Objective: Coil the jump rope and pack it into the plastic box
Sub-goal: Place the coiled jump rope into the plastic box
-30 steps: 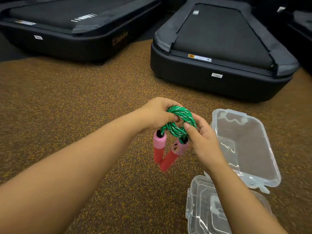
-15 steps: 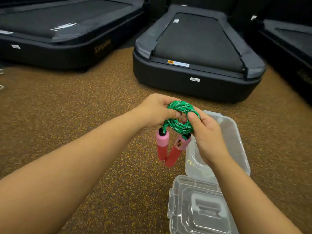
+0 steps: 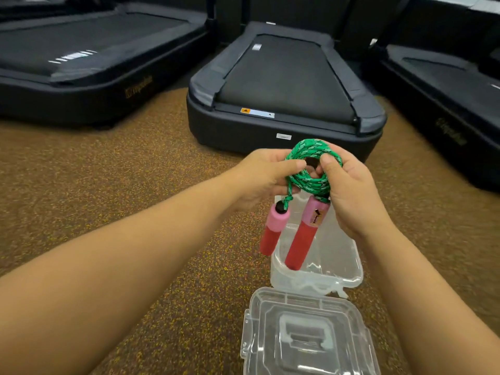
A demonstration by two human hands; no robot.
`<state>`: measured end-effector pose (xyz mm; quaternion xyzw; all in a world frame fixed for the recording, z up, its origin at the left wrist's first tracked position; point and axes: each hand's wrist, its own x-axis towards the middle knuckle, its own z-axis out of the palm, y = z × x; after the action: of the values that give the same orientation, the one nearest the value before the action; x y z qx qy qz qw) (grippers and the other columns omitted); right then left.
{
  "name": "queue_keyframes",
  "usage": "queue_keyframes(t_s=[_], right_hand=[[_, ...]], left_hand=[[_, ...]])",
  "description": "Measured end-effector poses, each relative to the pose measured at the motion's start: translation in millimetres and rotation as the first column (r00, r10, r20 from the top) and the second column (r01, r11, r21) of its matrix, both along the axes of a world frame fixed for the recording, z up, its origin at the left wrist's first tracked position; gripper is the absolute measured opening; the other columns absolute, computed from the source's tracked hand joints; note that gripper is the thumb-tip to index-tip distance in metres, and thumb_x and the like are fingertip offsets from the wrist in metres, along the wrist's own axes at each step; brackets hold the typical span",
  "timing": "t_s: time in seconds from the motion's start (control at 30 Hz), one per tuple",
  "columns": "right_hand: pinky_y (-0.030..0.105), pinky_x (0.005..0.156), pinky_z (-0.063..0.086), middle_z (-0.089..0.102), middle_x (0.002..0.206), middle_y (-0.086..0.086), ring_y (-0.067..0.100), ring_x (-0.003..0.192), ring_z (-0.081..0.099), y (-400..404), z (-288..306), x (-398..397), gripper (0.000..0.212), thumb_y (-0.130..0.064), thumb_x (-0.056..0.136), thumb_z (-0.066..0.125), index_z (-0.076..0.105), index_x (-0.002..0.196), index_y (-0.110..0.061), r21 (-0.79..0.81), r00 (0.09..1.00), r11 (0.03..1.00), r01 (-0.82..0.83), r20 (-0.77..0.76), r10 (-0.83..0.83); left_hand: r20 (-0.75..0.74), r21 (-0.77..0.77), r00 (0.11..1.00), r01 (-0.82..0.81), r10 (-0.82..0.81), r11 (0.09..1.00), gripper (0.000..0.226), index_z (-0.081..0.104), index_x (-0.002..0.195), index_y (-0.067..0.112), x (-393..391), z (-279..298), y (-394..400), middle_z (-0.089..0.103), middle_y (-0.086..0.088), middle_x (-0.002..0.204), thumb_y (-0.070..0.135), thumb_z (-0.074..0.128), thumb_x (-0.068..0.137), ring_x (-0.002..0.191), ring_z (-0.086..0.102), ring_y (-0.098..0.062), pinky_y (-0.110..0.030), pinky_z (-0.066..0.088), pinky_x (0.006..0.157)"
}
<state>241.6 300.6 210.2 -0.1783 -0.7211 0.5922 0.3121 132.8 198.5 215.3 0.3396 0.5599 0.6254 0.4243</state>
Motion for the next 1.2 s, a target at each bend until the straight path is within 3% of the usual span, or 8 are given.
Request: queue_keyframes(t_s=[0.2,0.4,0.53,0.63,0.77,0.97,1.1,1.2], right_hand=[[0.045,0.096,0.05,0.068,0.108,0.01,0.028,0.1,0.063,6,0,9,0.029,-0.012,0.099,0.039,0.06,0.117,-0.021,0.009,0.998,0.998,0.058,-0.035,-0.058],[0.044,0.099,0.048,0.064,0.121,0.005,0.017,0.113,0.062,8,-14,11,0.033,-0.021,0.097,0.045,0.053,0.129,-0.015,0.026,0.999,1.0,-0.005,0.051,0.003],[0.039,0.093,0.053,0.067,0.116,0.004,0.016,0.107,0.065,10,-15,15,0.034,-0.03,0.093,0.054,0.056,0.124,-0.016,0.041,0.997,0.999,-0.021,0.073,0.018],[0.04,0.086,0.056,0.072,0.101,0.002,0.018,0.096,0.069,11,-12,15,0.023,-0.037,0.084,0.064,0.066,0.104,-0.025,0.054,0.998,0.998,0.011,0.06,-0.014],[0.041,0.08,0.057,0.074,0.088,0.001,0.017,0.083,0.069,13,-10,12,0.008,-0.031,0.081,0.07,0.07,0.087,-0.027,0.028,0.996,0.996,0.081,0.044,-0.082],[0.042,0.071,0.054,0.069,0.075,-0.001,0.012,0.07,0.063,10,-3,6,0.013,-0.035,0.078,0.072,0.069,0.076,-0.023,0.112,0.985,0.988,0.106,0.124,-0.119],[0.043,0.066,0.05,0.065,0.072,0.01,0.011,0.066,0.057,5,6,1,0.022,-0.033,0.084,0.066,0.066,0.074,-0.013,0.292,0.987,0.953,0.081,0.113,-0.118],[0.038,0.07,0.05,0.066,0.08,0.001,0.008,0.075,0.06,6,6,-2,0.012,-0.039,0.08,0.065,0.065,0.077,-0.028,0.276,0.985,0.948,0.158,0.028,-0.172]], left_hand=[[0.096,0.055,0.977,0.188,-0.193,0.981,0.042,0.048,0.132,-0.001,-6,19,-1,0.056,-0.024,0.129,-0.006,0.044,0.091,0.118,0.055,-0.034,-0.038,0.047,0.1],[0.175,0.165,0.984,-0.003,-0.026,0.986,0.048,0.037,0.142,0.003,17,8,11,0.054,-0.017,0.134,-0.009,0.036,0.095,0.11,0.057,-0.022,-0.033,0.048,0.096],[0.173,0.129,0.984,-0.074,0.052,0.989,0.055,0.027,0.147,0.007,24,3,15,0.049,-0.017,0.141,-0.007,0.039,0.095,0.117,0.055,-0.026,-0.037,0.049,0.094],[0.231,0.116,0.972,-0.059,0.031,0.991,0.068,0.008,0.151,0.012,28,8,18,0.05,-0.02,0.138,-0.008,0.041,0.094,0.124,0.052,-0.033,-0.043,0.046,0.1],[0.35,0.124,0.936,-0.075,0.028,0.989,0.08,-0.002,0.151,0.015,31,11,23,0.049,-0.022,0.133,-0.022,0.024,0.086,0.125,0.048,-0.037,-0.046,0.043,0.101],[0.361,0.092,0.931,-0.093,0.054,0.991,0.091,-0.01,0.15,0.019,31,14,26,0.037,-0.028,0.137,-0.026,0.016,0.075,0.118,0.052,-0.036,-0.035,0.051,0.084],[0.384,0.107,0.919,-0.145,0.094,0.984,0.094,-0.016,0.148,0.024,28,16,26,0.023,-0.028,0.146,-0.026,0.017,0.076,0.123,0.046,-0.036,-0.036,0.047,0.09],[0.401,0.16,0.911,-0.173,0.096,0.972,0.088,-0.009,0.149,0.016,25,15,30,0.031,-0.027,0.135,-0.024,0.02,0.076,0.11,0.052,-0.028,-0.029,0.05,0.082]])
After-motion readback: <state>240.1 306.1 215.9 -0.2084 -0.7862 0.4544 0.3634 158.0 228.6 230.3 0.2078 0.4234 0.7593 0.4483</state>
